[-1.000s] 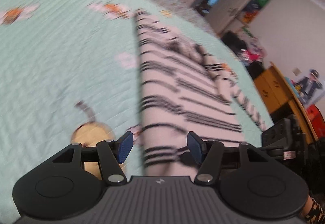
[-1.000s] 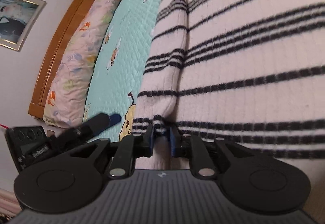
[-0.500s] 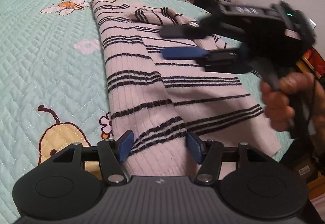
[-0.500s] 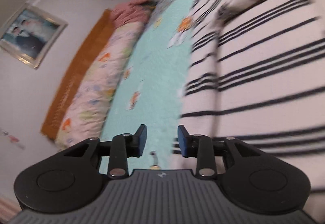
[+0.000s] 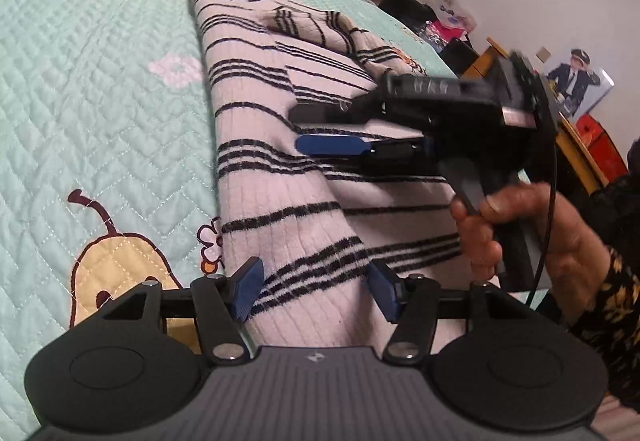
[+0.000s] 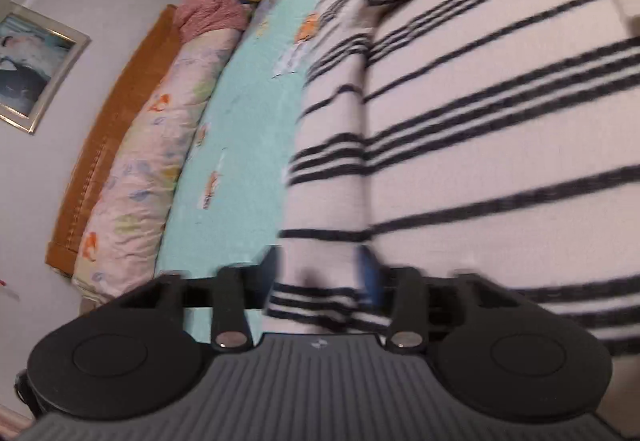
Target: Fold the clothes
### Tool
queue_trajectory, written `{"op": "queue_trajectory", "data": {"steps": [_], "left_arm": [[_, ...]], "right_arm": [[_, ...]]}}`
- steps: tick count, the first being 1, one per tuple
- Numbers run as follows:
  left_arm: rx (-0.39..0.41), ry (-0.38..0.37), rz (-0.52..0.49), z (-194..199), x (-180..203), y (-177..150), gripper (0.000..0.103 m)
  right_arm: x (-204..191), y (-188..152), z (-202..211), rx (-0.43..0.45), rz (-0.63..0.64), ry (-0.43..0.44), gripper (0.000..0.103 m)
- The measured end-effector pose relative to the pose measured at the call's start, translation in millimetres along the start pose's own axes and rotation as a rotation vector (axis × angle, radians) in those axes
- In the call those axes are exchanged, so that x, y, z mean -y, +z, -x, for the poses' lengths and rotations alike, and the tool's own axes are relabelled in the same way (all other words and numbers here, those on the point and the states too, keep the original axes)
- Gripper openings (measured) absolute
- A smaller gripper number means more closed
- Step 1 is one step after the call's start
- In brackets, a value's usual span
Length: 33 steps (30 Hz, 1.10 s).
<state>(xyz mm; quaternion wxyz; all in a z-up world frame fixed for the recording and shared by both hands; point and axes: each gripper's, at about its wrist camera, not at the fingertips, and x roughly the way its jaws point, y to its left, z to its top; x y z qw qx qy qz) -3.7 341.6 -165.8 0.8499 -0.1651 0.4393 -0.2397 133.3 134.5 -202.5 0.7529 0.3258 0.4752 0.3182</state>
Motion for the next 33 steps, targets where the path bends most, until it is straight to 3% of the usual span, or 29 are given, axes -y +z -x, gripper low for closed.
{"op": "queue_trajectory", "data": {"steps": [2, 6, 9, 11, 14, 17, 27, 33], "left_arm": [[-0.001, -0.003, 0.012, 1, -1, 2, 0.06], [0.007, -0.019, 0.05, 4, -4, 4, 0.06], [0.01, -0.021, 0.074, 2, -5, 4, 0.061], [0.009, -0.018, 0.083, 1, -5, 4, 0.061], [0.009, -0.013, 0.099, -1, -6, 6, 0.061], [0.003, -0.005, 0.115, -2, -7, 8, 0.061], [-0.008, 0.011, 0.108, -5, -3, 10, 0.065], [-0.003, -0.004, 0.11, -4, -5, 9, 0.065]], "right_arm": [[3, 0, 16, 0.056, -0.033, 0.013, 0.049], [23, -5, 81, 0.336, -0.127, 0.014, 0.052], [52, -7, 124, 0.525, -0.289, 0.024, 0.06], [79, -8, 141, 0.574, -0.428, 0.048, 0.06], [104, -11, 147, 0.588, -0.562, 0.098, 0.063], [108, -8, 137, 0.571, -0.591, 0.108, 0.07], [100, 8, 108, 0.634, -0.733, -0.061, 0.073], [103, 6, 98, 0.72, -0.772, -0.098, 0.073]]}}
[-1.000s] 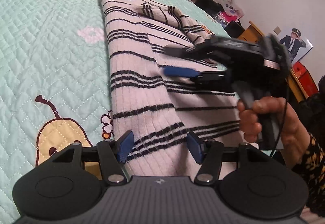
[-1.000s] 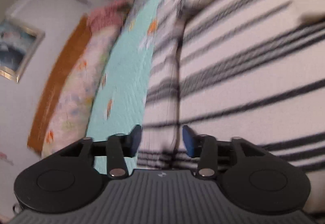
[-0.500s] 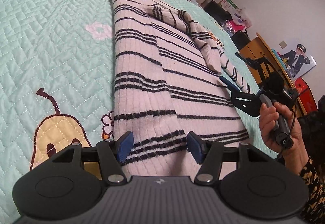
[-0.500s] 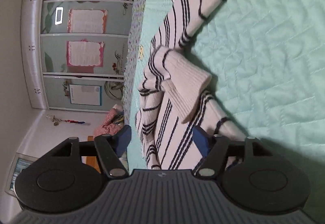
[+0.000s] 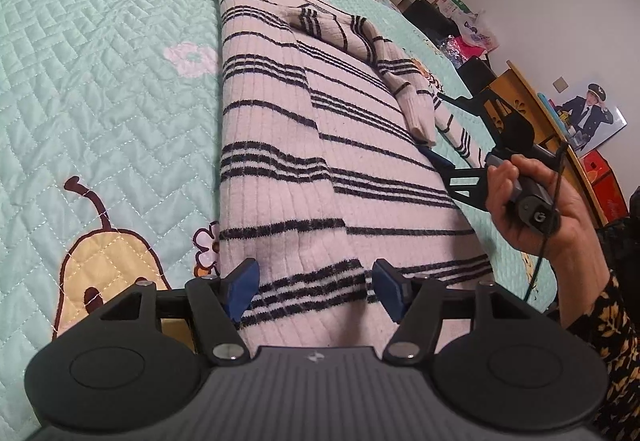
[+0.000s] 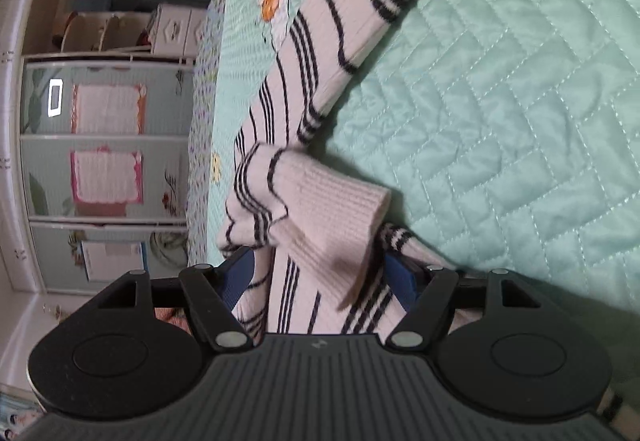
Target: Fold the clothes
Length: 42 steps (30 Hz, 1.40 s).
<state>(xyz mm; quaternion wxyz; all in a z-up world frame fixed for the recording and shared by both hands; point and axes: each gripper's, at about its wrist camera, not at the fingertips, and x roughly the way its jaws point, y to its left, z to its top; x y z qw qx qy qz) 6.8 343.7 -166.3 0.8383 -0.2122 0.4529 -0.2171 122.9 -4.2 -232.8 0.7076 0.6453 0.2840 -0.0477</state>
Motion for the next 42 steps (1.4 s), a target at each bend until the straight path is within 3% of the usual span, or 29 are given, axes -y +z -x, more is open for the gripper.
{"op": "queue_trajectory", "data": {"steps": [10, 12, 14, 16, 23, 27, 30, 33, 34, 35, 37, 42], "left_arm": [[0.003, -0.002, 0.004, 2, 0, -1, 0.065], [0.002, -0.002, 0.013, 3, 0, -1, 0.065], [0.002, -0.004, 0.02, 4, -1, 0, 0.065], [0.002, -0.008, 0.025, 5, -2, -1, 0.065], [0.011, -0.022, 0.062, 14, -11, -3, 0.065], [0.016, -0.012, 0.089, 20, -15, -4, 0.065], [0.013, 0.021, 0.102, 24, -19, -6, 0.065], [0.024, 0.0, 0.122, 29, -26, -9, 0.065], [0.035, -0.016, 0.121, 31, -26, -9, 0.065], [0.044, -0.032, 0.114, 33, -26, -9, 0.065], [0.057, -0.056, 0.099, 36, -24, -8, 0.065], [0.066, -0.094, 0.06, 36, -15, -3, 0.065]], "right_arm": [[-3, 4, -15, 0.075, 0.004, 0.019, 0.072], [-5, 8, -16, 0.06, 0.027, 0.024, 0.059], [-6, 14, -13, 0.048, 0.05, 0.029, 0.029], [-12, 21, -7, 0.054, 0.086, 0.025, 0.023], [-99, 58, 17, 0.068, 0.436, 0.049, 0.013], [-164, 60, 25, 0.05, 0.62, 0.079, 0.011], [-198, 54, 21, 0.001, 0.655, 0.072, 0.011], [-193, 52, 20, -0.038, 0.566, 0.093, 0.017], [-184, 49, 21, -0.043, 0.522, 0.096, 0.026], [-170, 49, 21, -0.051, 0.466, 0.096, 0.045], [-135, 49, 21, -0.069, 0.381, 0.07, 0.065], [-50, 71, 13, -0.038, 0.242, -0.064, 0.065]]}}
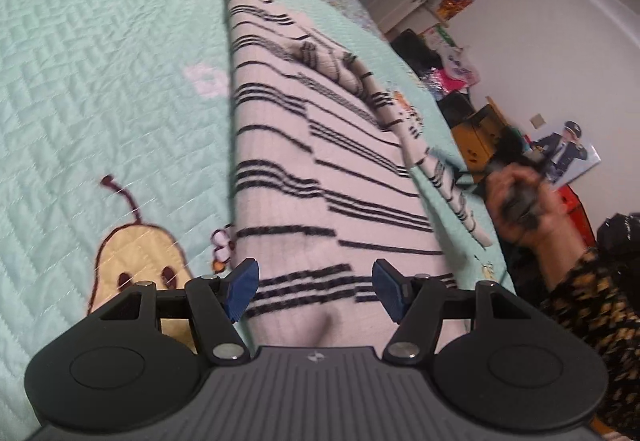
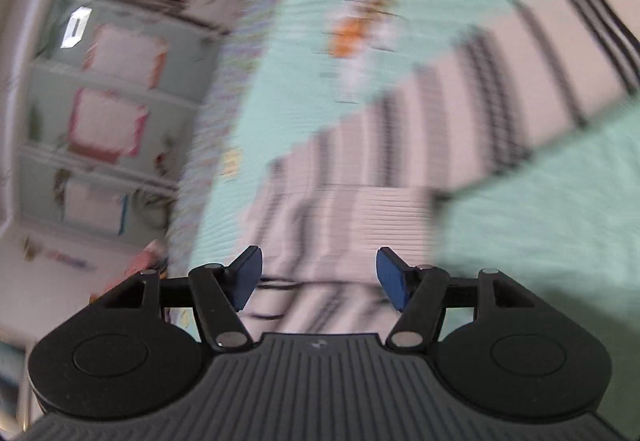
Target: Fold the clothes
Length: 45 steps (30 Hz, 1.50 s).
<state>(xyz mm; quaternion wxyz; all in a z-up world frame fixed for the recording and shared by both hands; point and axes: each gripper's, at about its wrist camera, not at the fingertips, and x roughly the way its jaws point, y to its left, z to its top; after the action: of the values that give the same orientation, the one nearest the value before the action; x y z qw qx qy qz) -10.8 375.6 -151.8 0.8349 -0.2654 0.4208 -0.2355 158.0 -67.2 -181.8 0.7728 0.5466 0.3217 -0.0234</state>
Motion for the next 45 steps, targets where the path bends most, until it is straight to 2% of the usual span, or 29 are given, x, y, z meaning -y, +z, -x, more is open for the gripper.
{"op": "queue_trajectory", "data": {"steps": [4, 11, 16, 18, 19, 20, 21, 24, 29, 34, 38, 40, 42, 44, 45], "left_arm": [[-0.019, 0.0, 0.0, -11, 5, 2, 0.065], [-0.058, 0.024, 0.015, -35, 5, 4, 0.065], [-0.071, 0.049, 0.005, -40, 10, 8, 0.066], [-0.074, 0.058, 0.003, -40, 11, 9, 0.066], [-0.074, 0.061, 0.003, -40, 12, 9, 0.066], [-0.073, 0.062, 0.001, -39, 13, 9, 0.066], [-0.072, 0.063, -0.001, -38, 13, 10, 0.066], [-0.069, 0.066, -0.007, -35, 15, 10, 0.066], [-0.059, 0.062, -0.008, -26, 14, 9, 0.066], [-0.027, 0.069, 0.014, -10, 7, 9, 0.066], [0.009, 0.077, 0.043, 3, -3, 11, 0.066], [0.026, 0.082, 0.049, 10, -6, 12, 0.066], [0.042, 0.082, 0.057, 15, -9, 13, 0.066], [0.053, 0.08, 0.065, 20, -13, 12, 0.066], [0.055, 0.082, 0.068, 21, -14, 12, 0.066]], "right_arm": [[30, 4, -13, 0.006, 0.001, -0.047, 0.065], [31, 14, -41, -0.019, 0.137, 0.032, 0.072], [28, 14, -48, -0.018, 0.201, 0.055, 0.072], [22, 12, -46, -0.036, 0.239, 0.041, 0.06], [22, 12, -47, -0.06, 0.234, 0.038, 0.038], [25, 11, -47, -0.092, 0.21, 0.036, 0.011], [26, 10, -47, -0.116, 0.19, 0.03, 0.005], [11, 3, -33, -0.112, 0.277, 0.022, 0.005], [-51, 15, -15, -0.051, 0.433, 0.034, 0.005], [-156, 41, -4, 0.016, 0.641, 0.063, 0.005], [-239, 24, 21, 0.03, 0.857, 0.206, 0.005], [-272, -3, 37, 0.003, 1.024, 0.28, 0.005], [-291, -44, 55, -0.032, 1.26, 0.314, 0.005], [-288, -100, 71, -0.061, 1.57, 0.29, 0.005], [-274, -132, 74, -0.072, 1.744, 0.252, 0.005]]}}
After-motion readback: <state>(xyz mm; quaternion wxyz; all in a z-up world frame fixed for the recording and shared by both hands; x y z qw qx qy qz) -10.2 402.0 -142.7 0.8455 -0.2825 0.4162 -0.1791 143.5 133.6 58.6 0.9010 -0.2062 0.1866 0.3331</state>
